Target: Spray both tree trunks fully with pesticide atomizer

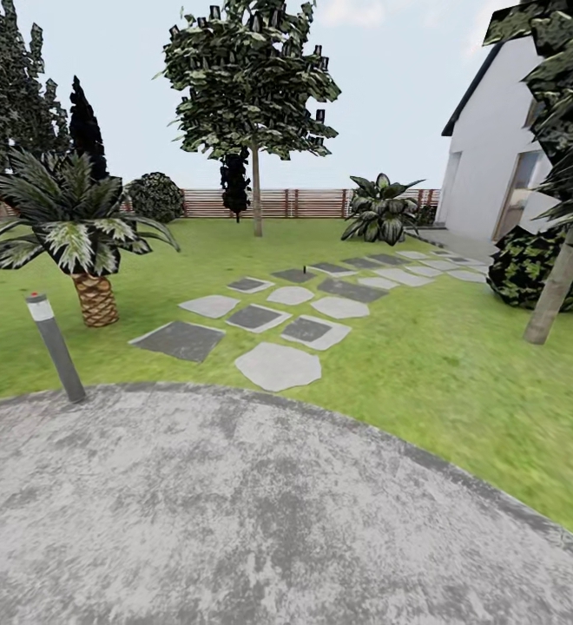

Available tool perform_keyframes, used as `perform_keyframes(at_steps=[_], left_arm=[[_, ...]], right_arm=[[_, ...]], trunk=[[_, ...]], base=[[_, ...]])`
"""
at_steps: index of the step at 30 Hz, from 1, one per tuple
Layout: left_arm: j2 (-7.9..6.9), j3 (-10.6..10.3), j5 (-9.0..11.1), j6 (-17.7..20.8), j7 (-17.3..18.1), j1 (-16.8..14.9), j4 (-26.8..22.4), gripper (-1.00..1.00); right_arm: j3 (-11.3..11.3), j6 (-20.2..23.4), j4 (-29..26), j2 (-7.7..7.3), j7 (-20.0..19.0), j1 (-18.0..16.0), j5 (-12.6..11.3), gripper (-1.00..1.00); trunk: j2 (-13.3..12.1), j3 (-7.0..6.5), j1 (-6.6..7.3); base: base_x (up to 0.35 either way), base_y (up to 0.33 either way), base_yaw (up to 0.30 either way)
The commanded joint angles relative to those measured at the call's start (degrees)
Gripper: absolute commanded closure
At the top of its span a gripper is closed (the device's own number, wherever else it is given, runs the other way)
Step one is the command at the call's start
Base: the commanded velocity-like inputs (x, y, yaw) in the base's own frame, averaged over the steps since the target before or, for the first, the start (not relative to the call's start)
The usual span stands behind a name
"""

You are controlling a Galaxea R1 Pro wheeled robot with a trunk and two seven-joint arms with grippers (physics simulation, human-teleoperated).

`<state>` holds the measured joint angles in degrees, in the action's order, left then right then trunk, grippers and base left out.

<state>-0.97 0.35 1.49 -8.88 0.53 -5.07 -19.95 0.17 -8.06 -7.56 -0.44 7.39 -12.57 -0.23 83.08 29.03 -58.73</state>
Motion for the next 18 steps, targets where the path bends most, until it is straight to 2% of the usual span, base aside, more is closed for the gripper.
perform_keyframes(at_steps=[1,18], left_arm=[[0.0,0.0,0.0,0.0,0.0,0.0,0.0,-1.0],[0.0,0.0,0.0,0.0,0.0,0.0,0.0,-1.0]], right_arm=[[0.0,0.0,0.0,0.0,0.0,0.0,0.0,-1.0],[-0.1,0.0,0.0,-0.02,0.0,0.0,0.1,-1.0]], trunk=[[0.0,0.0,0.0],[0.0,0.0,0.0]], base=[[0.35,0.0,0.0],[0.35,0.0,0.0]])
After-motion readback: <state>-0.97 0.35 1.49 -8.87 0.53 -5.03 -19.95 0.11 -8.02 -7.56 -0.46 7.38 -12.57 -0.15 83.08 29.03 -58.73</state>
